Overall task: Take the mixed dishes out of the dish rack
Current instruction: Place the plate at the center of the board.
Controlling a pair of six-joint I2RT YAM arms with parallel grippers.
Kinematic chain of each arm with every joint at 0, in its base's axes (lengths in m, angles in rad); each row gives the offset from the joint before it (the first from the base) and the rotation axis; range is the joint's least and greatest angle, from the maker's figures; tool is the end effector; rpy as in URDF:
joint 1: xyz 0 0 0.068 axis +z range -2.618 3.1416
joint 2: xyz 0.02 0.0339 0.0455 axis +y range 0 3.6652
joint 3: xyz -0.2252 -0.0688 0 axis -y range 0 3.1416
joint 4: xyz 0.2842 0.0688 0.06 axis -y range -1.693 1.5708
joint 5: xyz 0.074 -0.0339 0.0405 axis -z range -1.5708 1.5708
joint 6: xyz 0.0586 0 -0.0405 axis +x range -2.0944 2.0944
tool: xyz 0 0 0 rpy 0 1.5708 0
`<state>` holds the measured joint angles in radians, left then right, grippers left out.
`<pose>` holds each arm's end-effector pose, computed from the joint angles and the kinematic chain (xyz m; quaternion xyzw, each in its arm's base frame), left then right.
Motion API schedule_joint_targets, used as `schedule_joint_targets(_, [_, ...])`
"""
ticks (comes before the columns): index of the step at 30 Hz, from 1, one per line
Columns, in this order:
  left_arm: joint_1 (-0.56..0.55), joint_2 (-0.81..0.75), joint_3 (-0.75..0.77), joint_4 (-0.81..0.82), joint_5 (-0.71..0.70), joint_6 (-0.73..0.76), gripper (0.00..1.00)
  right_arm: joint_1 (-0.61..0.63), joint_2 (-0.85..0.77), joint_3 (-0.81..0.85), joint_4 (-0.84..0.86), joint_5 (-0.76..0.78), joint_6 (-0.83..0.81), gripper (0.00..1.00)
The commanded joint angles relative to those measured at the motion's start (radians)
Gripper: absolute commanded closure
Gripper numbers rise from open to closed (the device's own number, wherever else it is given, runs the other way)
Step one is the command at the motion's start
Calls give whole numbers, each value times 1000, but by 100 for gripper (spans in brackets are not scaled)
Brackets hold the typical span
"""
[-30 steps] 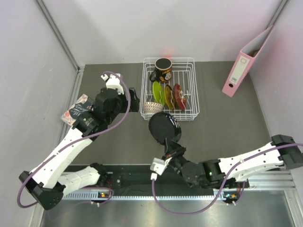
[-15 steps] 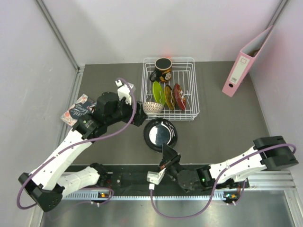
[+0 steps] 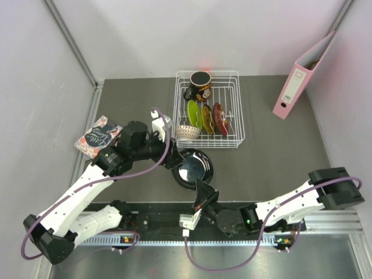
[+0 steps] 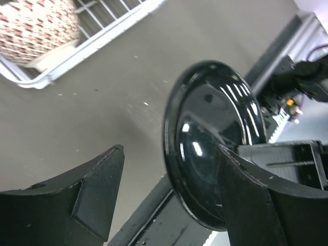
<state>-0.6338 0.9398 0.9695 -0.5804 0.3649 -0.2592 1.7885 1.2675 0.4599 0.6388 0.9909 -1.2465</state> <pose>0.2125 -0.1822 0.2964 0.2468 0.8267 -0.3501 0.3647 -0.0163 0.3007 0.1467 -0.6550 0.3420 -0.1982 0.6440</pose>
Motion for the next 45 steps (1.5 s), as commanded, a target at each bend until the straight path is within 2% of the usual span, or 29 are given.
schedule_joint_targets(1, [-1,-16,-35,65,139,3,25,-6,0,42,50,-23,4,100])
schedule_joint_targets(2, [-3,-16,-38,65,158,-2,27,-9,1,42,51,-24,4,100])
schedule_joint_targets(6, [-1,-25,-61,77,167,-9,44,-14,-3,39,56,-28,1,100])
schedule_joint_targets(7, [-1,-27,-61,77,166,-6,54,-17,-3,39,56,-28,1,100])
schedule_joint_targets(9, [-3,-27,-60,77,163,-3,67,-17,-2,39,64,-29,-4,100])
schedule_joint_targets(10, [-1,-27,-58,77,161,-3,84,-17,-2,39,68,-26,-5,100])
schedule_joint_targets(11, [-1,-24,-57,77,151,-3,96,-17,-2,39,71,-26,-10,100])
schedule_joint_targets(12, [-1,-24,-55,76,141,-5,100,-17,1,37,85,-23,-11,100])
schedule_joint_targets(14, [-1,-35,-55,82,125,-6,100,-17,4,39,101,-9,-21,100])
schedule_joint_targets(16, [-1,-42,-57,88,100,-15,100,-17,18,40,125,12,-25,89])
schedule_joint_targets(17, [-1,-55,-58,97,88,-17,100,-17,20,43,131,20,-25,70])
schedule_joint_targets(19, [-1,-64,-57,105,43,-29,100,-17,21,45,159,41,-24,45])
schedule_joint_targets(20, [-1,-71,-57,108,29,-34,100,-17,18,43,168,49,-22,27])
schedule_joint_targets(22, [0,-81,-55,120,-29,-58,100,-17,7,43,189,77,-22,13])
schedule_joint_targets(23, [-1,-91,-55,128,-52,-69,100,-17,3,48,209,89,-18,2])
schedule_joint_targets(27, [-1,-116,-81,180,-139,-150,100,-18,-42,75,203,169,51,0])
schedule_joint_targets(28, [-1,-121,-84,182,-209,-173,100,-17,-52,83,202,202,73,0])
schedule_joint_targets(31, [-1,-144,-117,203,-320,-239,100,-21,-118,150,115,283,252,0])
schedule_joint_targets(32, [-1,-157,-136,212,-343,-271,100,-29,-164,205,72,310,389,0])
schedule_joint_targets(34, [0,-170,-159,232,-356,-299,100,-64,-216,268,-98,388,560,0])
schedule_joint_targets(35, [-1,-173,-181,237,-388,-331,100,-80,-282,319,-158,402,746,0])
schedule_joint_targets(36, [0,-173,-196,243,-383,-347,100,-93,-322,336,-263,407,844,0])
schedule_joint_targets(37, [-1,-165,-210,263,-370,-359,100,-128,-365,342,-275,400,980,0])
schedule_joint_targets(40, [-1,-133,-274,286,-285,-411,100,-197,-543,310,-274,361,1158,0])
schedule_joint_targets(42, [0,-124,-322,295,-250,-457,100,-231,-644,280,-274,318,1205,0])
schedule_joint_targets(45, [-1,-151,-402,335,-256,-500,100,-265,-680,267,-275,318,1205,0])
